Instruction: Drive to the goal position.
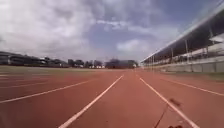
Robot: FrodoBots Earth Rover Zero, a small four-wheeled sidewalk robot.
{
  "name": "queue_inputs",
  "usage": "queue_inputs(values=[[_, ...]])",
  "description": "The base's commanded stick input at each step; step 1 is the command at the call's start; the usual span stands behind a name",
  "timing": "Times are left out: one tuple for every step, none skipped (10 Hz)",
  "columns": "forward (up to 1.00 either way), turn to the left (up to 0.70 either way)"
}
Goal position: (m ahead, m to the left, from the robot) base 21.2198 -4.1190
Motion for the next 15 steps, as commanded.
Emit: queue_inputs(values=[[0.7, 0.0], [0.7, 0.0], [0.7, 0.0], [0.7, 0.0], [0.7, 0.0], [0.7, 0.0], [0.7, 0.0], [0.7, 0.0], [0.7, 0.0], [0.7, 0.0], [0.7, 0.0], [0.7, 0.0], [0.7, 0.0], [0.7, 0.0], [0.7, 0.0]])
